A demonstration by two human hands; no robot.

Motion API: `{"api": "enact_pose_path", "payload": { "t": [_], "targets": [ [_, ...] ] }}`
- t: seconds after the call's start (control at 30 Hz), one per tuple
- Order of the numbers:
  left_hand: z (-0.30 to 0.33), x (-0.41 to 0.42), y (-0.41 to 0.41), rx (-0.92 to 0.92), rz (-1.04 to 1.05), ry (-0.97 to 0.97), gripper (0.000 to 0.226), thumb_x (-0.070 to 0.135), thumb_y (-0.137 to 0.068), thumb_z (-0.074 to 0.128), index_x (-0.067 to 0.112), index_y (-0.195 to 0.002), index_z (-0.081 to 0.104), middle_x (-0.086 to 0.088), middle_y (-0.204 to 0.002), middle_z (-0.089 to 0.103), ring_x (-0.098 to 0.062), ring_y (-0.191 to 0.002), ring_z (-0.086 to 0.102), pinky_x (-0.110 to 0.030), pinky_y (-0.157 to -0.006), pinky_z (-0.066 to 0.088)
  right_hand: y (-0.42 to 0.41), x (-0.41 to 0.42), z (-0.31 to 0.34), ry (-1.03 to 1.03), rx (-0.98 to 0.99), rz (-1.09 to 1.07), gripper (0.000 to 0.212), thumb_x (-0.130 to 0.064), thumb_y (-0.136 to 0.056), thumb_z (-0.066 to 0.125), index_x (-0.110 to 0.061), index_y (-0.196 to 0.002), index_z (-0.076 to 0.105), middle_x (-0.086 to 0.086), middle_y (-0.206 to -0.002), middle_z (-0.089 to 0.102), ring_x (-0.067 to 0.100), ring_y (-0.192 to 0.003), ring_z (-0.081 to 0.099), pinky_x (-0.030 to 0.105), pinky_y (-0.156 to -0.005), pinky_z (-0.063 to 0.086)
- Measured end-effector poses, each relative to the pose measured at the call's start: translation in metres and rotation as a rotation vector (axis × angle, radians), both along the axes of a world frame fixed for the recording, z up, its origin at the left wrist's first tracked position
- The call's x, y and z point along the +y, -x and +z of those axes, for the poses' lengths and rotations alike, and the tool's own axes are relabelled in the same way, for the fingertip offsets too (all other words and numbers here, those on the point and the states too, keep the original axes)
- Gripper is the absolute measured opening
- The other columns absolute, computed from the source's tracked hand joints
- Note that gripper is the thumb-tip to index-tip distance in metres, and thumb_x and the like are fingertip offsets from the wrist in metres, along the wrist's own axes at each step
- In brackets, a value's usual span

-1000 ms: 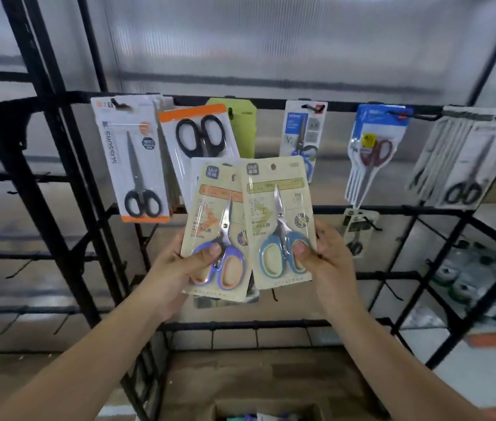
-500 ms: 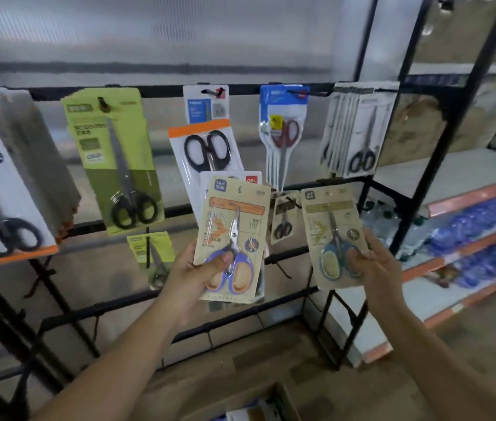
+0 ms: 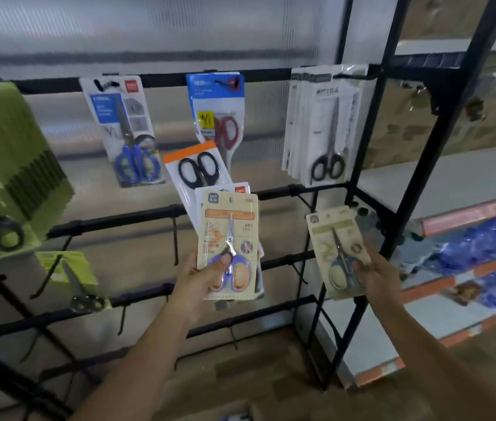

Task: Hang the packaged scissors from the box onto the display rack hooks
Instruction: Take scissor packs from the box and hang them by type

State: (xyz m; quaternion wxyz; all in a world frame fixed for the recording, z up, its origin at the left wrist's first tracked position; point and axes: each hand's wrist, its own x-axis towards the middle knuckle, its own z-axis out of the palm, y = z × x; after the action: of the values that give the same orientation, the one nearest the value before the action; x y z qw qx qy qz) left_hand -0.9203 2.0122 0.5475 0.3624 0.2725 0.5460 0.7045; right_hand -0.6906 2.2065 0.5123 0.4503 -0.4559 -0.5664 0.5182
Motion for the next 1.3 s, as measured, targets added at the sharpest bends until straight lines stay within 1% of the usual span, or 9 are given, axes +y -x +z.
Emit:
{"api": "enact_pose_path", "payload": {
  "t": [0.27, 0.43, 0.5, 0.67, 0.83, 0.97, 1.07, 1.2, 1.3],
  "targets": [
    [-0.025, 0.046, -0.024, -0.059, -0.002, -0.01, 0.049, 0.014, -0.075, 0.066, 0.003, -0.122, 0.056, -0.012, -0.106, 0.071, -0.027, -0.093, 0.069, -0.035, -0.068, 0.056, -0.029, 0.023, -0.04, -0.058, 0.007, 0.114, 0.052, 0.0, -0.088, 0.057, -0.02, -0.136, 0.047, 0.005, -0.127, 0.06, 0.026, -0.113, 0.058, 0.047, -0.093, 0.049],
    [-0.033, 0.052, -0.032, -0.077, 0.02, 0.005, 0.057, 0.024, -0.068, 0.079, 0.008, -0.118, 0.058, -0.011, -0.106, 0.07, -0.027, -0.095, 0.068, -0.035, -0.069, 0.056, -0.039, 0.026, -0.046, -0.067, 0.032, 0.136, 0.053, 0.003, -0.088, 0.055, -0.02, -0.135, 0.045, 0.006, -0.123, 0.061, 0.025, -0.112, 0.059, 0.047, -0.094, 0.048],
    [-0.036, 0.054, -0.032, -0.079, 0.027, 0.018, 0.045, 0.015, -0.075, 0.07, 0.009, -0.119, 0.059, -0.012, -0.109, 0.069, -0.029, -0.097, 0.067, -0.036, -0.07, 0.056, -0.039, 0.029, -0.047, -0.079, 0.013, 0.147, 0.053, 0.002, -0.088, 0.056, -0.015, -0.137, 0.045, 0.008, -0.125, 0.06, 0.027, -0.113, 0.058, 0.048, -0.095, 0.048],
    [-0.034, 0.056, -0.03, -0.063, 0.045, 0.042, 0.054, 0.011, -0.076, 0.071, 0.006, -0.127, 0.053, -0.014, -0.115, 0.066, -0.03, -0.102, 0.065, -0.038, -0.074, 0.054, -0.035, 0.029, -0.046, -0.157, -0.122, 0.243, 0.051, -0.008, -0.09, 0.057, -0.016, -0.139, 0.045, 0.008, -0.125, 0.06, 0.024, -0.111, 0.059, 0.046, -0.092, 0.05],
    [-0.031, 0.051, -0.02, -0.045, 0.109, 0.059, 0.054, 0.02, -0.069, 0.074, 0.012, -0.12, 0.058, -0.01, -0.112, 0.069, -0.029, -0.104, 0.065, -0.038, -0.074, 0.053, -0.012, 0.036, -0.045, -0.138, -0.165, 0.215, 0.053, -0.015, -0.092, 0.056, -0.027, -0.141, 0.039, 0.003, -0.119, 0.062, 0.018, -0.102, 0.06, 0.035, -0.086, 0.05],
    [-0.031, 0.044, -0.013, -0.057, 0.126, 0.046, 0.042, 0.018, -0.071, 0.073, 0.018, -0.112, 0.062, -0.004, -0.104, 0.072, -0.021, -0.092, 0.07, -0.031, -0.065, 0.056, 0.026, 0.065, -0.036, -0.131, -0.301, 0.256, 0.056, -0.014, -0.095, 0.05, -0.024, -0.146, 0.03, 0.009, -0.11, 0.063, 0.015, -0.083, 0.062, 0.023, -0.066, 0.051],
    [-0.032, 0.038, -0.012, -0.059, 0.136, 0.056, 0.04, 0.015, -0.074, 0.067, 0.016, -0.113, 0.062, -0.006, -0.104, 0.072, -0.022, -0.092, 0.07, -0.032, -0.064, 0.057, 0.055, 0.087, -0.026, -0.153, -0.434, 0.307, 0.057, -0.018, -0.097, 0.043, -0.025, -0.149, 0.021, 0.014, -0.113, 0.063, 0.023, -0.09, 0.063, 0.036, -0.077, 0.054],
    [-0.029, 0.031, -0.012, -0.074, 0.172, 0.071, 0.05, 0.017, -0.07, 0.068, 0.014, -0.119, 0.058, -0.008, -0.106, 0.071, -0.025, -0.094, 0.069, -0.035, -0.064, 0.057, 0.08, 0.101, -0.02, -0.159, -0.442, 0.311, 0.06, -0.01, -0.097, 0.042, -0.021, -0.15, 0.016, 0.015, -0.12, 0.059, 0.01, -0.078, 0.052, 0.003, -0.048, 0.038],
    [-0.025, 0.024, -0.013, -0.082, 0.213, 0.073, 0.048, 0.015, -0.069, 0.066, 0.014, -0.117, 0.059, -0.006, -0.1, 0.073, -0.022, -0.088, 0.071, -0.034, -0.061, 0.057, 0.082, 0.106, -0.024, -0.139, -0.447, 0.311, 0.062, -0.009, -0.097, 0.043, -0.024, -0.15, 0.015, 0.014, -0.122, 0.059, 0.011, -0.08, 0.053, 0.014, -0.062, 0.042]
  ]
}}
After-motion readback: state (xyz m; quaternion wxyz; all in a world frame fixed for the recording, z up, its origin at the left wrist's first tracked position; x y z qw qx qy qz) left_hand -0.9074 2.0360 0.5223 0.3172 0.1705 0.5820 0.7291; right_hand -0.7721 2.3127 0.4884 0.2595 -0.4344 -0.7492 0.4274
